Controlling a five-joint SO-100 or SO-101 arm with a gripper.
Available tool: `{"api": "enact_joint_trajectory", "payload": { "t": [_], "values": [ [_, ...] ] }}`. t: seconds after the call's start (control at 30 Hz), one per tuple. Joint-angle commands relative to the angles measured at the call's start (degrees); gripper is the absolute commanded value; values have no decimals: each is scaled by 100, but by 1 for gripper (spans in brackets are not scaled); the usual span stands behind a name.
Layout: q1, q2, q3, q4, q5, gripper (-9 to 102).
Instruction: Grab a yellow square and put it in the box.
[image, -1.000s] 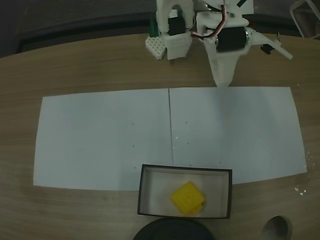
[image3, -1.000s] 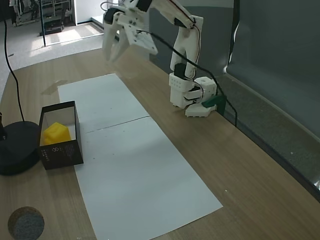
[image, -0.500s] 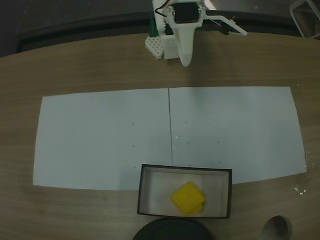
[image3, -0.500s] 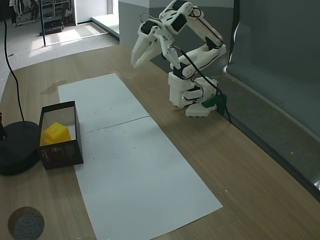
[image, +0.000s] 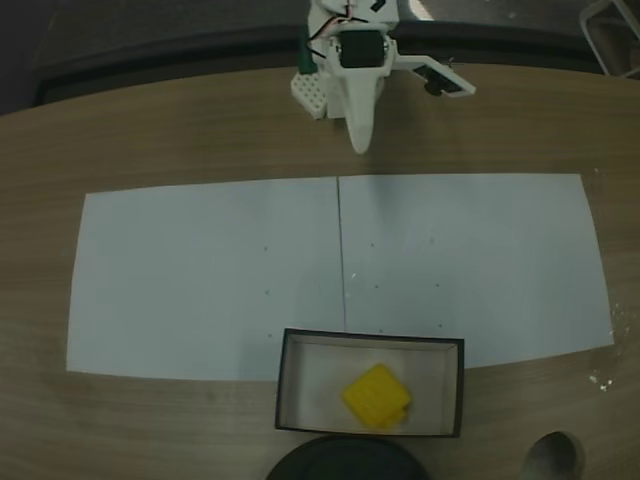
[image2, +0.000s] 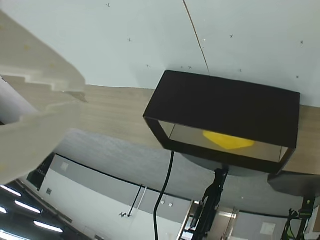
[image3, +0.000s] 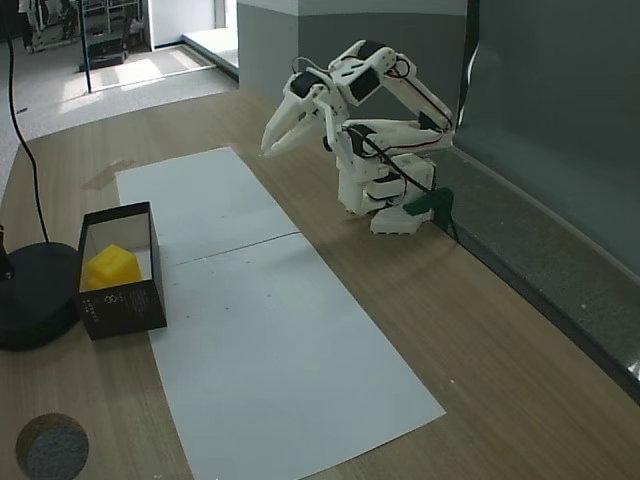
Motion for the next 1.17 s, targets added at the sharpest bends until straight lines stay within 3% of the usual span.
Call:
{"api": "enact_joint_trajectory", "payload": {
  "t": [0.0,0.63,0.77,0.9,1.13],
  "values": [
    [26,316,-44,-132,18,0],
    [-35,686,2338,-501,237,0],
    [-35,686,2558,-378,246,0],
    [-44,686,2382,299,246,0],
    [26,686,2382,299,545,0]
  ]
}}
